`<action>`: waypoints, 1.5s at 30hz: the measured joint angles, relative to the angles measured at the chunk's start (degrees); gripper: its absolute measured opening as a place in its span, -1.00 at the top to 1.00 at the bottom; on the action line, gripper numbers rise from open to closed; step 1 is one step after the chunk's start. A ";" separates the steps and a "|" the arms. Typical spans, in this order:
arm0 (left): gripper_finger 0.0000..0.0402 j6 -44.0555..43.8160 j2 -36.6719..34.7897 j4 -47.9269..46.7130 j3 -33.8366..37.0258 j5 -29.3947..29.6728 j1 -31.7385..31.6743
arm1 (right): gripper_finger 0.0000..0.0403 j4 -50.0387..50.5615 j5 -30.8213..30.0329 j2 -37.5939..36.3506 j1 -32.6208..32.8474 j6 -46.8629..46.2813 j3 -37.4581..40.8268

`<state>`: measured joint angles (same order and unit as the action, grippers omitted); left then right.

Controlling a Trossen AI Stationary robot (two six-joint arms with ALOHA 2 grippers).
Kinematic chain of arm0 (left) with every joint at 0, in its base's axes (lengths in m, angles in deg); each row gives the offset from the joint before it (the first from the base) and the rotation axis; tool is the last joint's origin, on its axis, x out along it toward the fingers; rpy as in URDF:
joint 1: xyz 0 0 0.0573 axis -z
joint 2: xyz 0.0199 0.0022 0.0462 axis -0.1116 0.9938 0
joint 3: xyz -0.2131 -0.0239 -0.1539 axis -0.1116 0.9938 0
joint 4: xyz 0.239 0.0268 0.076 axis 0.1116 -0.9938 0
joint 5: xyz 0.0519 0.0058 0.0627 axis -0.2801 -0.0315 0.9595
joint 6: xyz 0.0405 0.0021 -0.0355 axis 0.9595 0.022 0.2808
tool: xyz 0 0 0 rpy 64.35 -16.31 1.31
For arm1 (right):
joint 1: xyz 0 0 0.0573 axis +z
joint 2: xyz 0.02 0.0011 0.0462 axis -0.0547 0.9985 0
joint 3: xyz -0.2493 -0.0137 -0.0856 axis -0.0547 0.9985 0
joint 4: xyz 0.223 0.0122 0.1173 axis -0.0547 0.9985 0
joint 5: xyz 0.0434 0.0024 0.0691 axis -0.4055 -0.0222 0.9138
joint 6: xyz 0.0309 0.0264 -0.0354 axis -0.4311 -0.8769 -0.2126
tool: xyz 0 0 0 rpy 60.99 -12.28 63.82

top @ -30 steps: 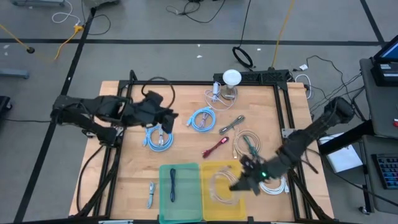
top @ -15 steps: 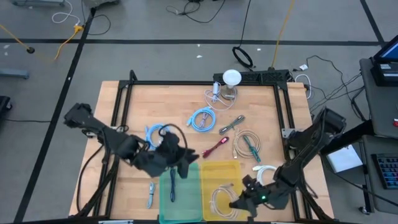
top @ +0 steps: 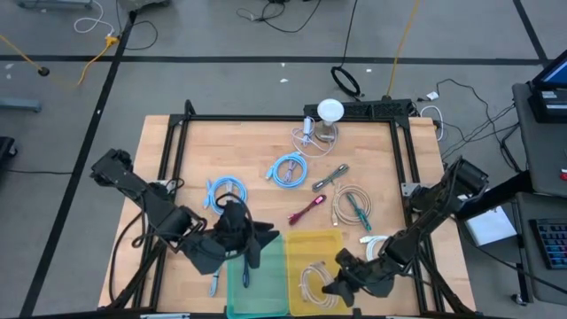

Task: Pick & Place USB Port
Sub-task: Put the left brown hdmi cable into the yellow bin

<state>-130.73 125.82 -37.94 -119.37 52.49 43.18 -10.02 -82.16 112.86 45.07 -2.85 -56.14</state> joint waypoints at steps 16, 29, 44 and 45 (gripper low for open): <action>0.20 0.03 0.00 -0.01 0.00 -0.02 0.02 | 0.31 -0.04 3.28 -0.02 -2.12 4.03 0.00; 0.20 0.21 0.00 -0.01 0.00 0.00 0.00 | 0.47 -0.66 4.65 -0.02 -2.47 2.72 0.00; 0.20 0.62 -0.02 -0.02 0.00 -0.03 0.00 | 0.95 -0.98 5.08 -0.03 -3.20 4.45 0.00; 0.20 0.70 -0.02 -0.02 0.00 -0.04 0.00 | 0.95 -3.05 4.10 -0.04 -3.22 5.20 0.00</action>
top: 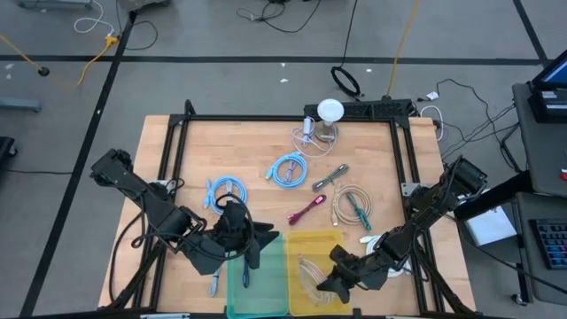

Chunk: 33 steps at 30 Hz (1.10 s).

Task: Pick & Place USB Port
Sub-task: Put the left brown hdmi cable into the yellow bin

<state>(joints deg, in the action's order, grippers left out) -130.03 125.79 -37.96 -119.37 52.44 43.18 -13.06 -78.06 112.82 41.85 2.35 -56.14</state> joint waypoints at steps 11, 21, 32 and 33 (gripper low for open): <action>0.20 0.57 -0.02 -0.01 0.00 0.00 0.00 | 0.95 -6.29 -7.28 0.00 -0.41 -1.37 0.00; 0.20 0.95 -0.02 -0.01 0.00 0.00 0.04 | 0.75 -1.83 -5.60 0.00 -0.13 -5.47 0.00; 0.20 1.42 -0.02 -0.01 0.00 0.00 0.00 | 0.51 9.69 1.36 0.00 -0.84 -10.99 0.00; 0.20 1.41 -0.02 -0.01 0.00 0.00 0.00 | 0.53 10.36 1.61 0.00 -0.82 -11.29 0.00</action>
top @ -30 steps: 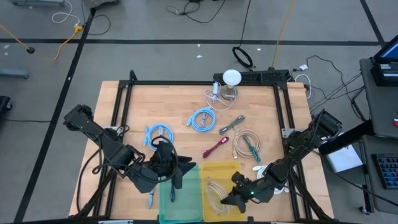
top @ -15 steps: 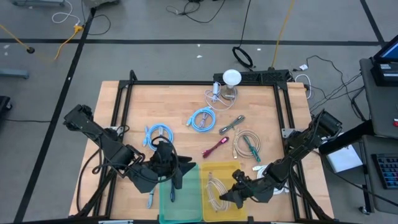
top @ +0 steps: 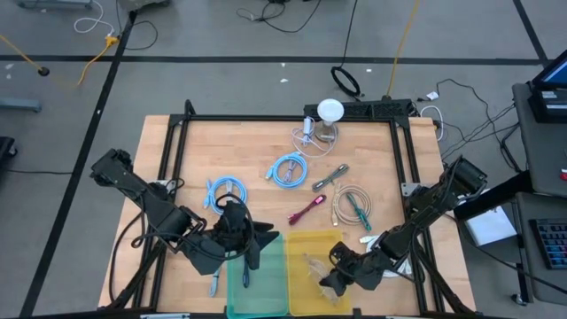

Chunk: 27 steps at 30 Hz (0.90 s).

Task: Pick & Place USB Port
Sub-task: Put the left brown hdmi cable into the yellow bin

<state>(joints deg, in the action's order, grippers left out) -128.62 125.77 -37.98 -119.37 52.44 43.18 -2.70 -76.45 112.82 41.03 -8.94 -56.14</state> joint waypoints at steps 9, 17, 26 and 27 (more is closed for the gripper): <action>0.20 0.49 0.00 -0.02 0.00 0.02 0.00 | 0.74 1.18 0.55 0.00 0.00 1.72 0.00; 0.20 0.80 0.00 -0.04 0.00 0.01 0.00 | 0.81 12.23 5.09 0.00 -1.34 5.80 -3.66; 0.20 1.12 0.00 -0.07 0.00 0.00 0.00 | 0.97 38.09 3.10 0.00 -4.63 16.65 -18.84; 0.20 1.13 0.00 -0.07 0.00 0.00 0.00 | 0.97 39.58 3.11 0.00 -5.12 17.23 -19.78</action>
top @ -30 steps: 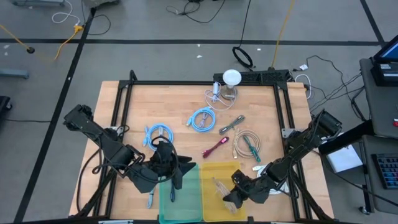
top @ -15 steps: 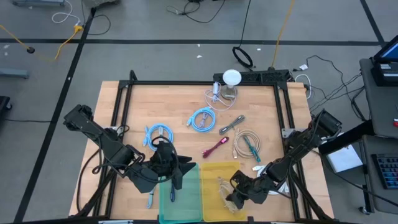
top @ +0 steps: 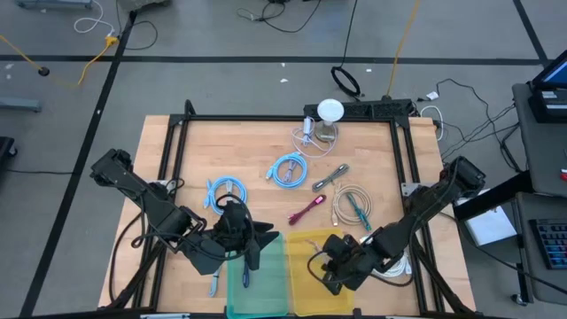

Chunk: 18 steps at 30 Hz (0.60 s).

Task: Pick & Place USB Port
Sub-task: Put the left brown hdmi cable into the yellow bin

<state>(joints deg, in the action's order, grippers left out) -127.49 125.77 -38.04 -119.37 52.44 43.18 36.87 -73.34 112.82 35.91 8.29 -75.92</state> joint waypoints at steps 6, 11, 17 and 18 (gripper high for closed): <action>0.20 0.39 0.00 -0.02 0.00 -0.04 0.30 | 0.98 1.82 0.25 0.00 -1.28 0.90 -0.94; 0.20 0.92 0.00 -0.04 0.00 -0.05 0.87 | 0.99 2.41 3.24 1.56 -1.15 0.65 -0.88; 0.20 1.33 0.00 -0.05 0.00 -0.04 0.86 | 0.95 1.05 6.54 5.38 -1.24 0.82 -0.79; 0.20 1.38 0.00 -0.06 0.00 -0.02 0.85 | 0.94 0.63 7.48 6.00 -1.24 0.85 -0.79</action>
<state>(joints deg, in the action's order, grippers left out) -126.11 125.77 -38.10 -119.37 52.42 44.03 37.50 -65.86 118.82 34.67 9.14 -76.71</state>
